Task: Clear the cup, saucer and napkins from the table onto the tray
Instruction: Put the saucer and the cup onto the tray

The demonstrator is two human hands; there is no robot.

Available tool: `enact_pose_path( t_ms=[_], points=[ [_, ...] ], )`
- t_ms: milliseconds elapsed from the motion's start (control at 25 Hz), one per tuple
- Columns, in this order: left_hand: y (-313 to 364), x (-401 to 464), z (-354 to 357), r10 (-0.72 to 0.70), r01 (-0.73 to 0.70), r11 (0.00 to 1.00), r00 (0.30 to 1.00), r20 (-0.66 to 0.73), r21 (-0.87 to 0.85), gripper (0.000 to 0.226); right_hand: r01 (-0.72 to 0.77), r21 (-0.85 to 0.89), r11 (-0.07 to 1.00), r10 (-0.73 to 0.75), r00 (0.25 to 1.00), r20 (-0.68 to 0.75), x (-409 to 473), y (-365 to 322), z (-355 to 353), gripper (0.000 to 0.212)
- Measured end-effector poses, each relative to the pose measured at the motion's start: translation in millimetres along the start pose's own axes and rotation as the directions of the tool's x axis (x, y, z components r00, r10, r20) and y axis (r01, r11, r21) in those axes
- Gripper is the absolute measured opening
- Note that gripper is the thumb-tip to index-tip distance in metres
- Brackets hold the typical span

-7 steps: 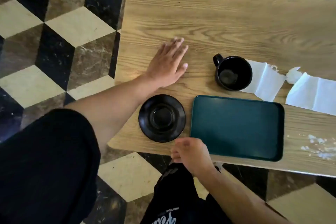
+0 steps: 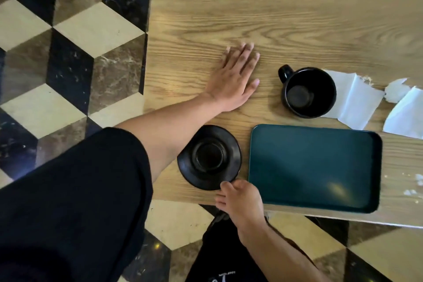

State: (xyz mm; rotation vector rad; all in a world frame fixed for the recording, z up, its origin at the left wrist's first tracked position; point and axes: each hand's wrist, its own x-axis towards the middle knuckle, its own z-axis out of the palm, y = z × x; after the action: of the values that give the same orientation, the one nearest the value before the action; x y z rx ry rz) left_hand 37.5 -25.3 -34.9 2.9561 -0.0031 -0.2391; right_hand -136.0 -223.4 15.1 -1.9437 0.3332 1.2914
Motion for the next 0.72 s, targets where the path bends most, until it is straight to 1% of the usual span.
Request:
enact_pose_path(
  t_ms=[80,200,280,360,440,520,600,720],
  points=[
    [-2.5,-3.0,5.1,-0.011,0.012,1.0,0.999,-0.044,0.02,0.068,-0.038,0.06,0.997,0.04,0.999,-0.021,0.2,-1.3,2.2,0.024],
    [-3.1,-0.8,6.9,-0.019,0.017,1.0,0.993,-0.115,-0.015,0.063,-0.091,0.174,0.981,0.102,0.993,-0.057,-1.0,-3.8,3.5,0.025],
    [-3.4,-1.0,9.4,-0.019,0.018,1.0,0.991,-0.134,-0.011,0.06,-0.125,0.228,0.966,0.143,0.988,-0.062,-0.4,-5.4,5.8,0.024],
    [-4.3,-1.7,10.4,-0.028,0.025,0.999,0.989,-0.148,-0.021,0.059,-0.122,0.256,0.959,0.147,0.986,-0.082,-6.2,-11.1,7.4,0.022],
    [-4.6,0.0,10.6,-0.036,0.031,0.999,0.987,-0.154,-0.039,0.059,-0.075,0.232,0.97,0.104,0.988,-0.114,-9.2,-13.2,4.5,0.023],
    [-2.6,0.7,9.5,-0.045,0.037,0.998,0.987,-0.153,-0.057,0.059,-0.034,0.172,0.985,0.056,0.99,-0.126,-14.7,-15.4,-2.8,0.025],
    [-2.8,1.3,10.3,-0.048,0.04,0.998,0.987,-0.152,-0.055,0.06,0.009,0.139,0.99,0.007,0.994,-0.113,-19.0,-15.8,-10.3,0.026],
    [-2.6,2.0,9.9,-0.051,0.045,0.998,0.987,-0.151,-0.046,0.061,0.056,0.139,0.989,-0.045,0.996,-0.082,-25.2,-14.6,-26.3,0.023]
  ],
)
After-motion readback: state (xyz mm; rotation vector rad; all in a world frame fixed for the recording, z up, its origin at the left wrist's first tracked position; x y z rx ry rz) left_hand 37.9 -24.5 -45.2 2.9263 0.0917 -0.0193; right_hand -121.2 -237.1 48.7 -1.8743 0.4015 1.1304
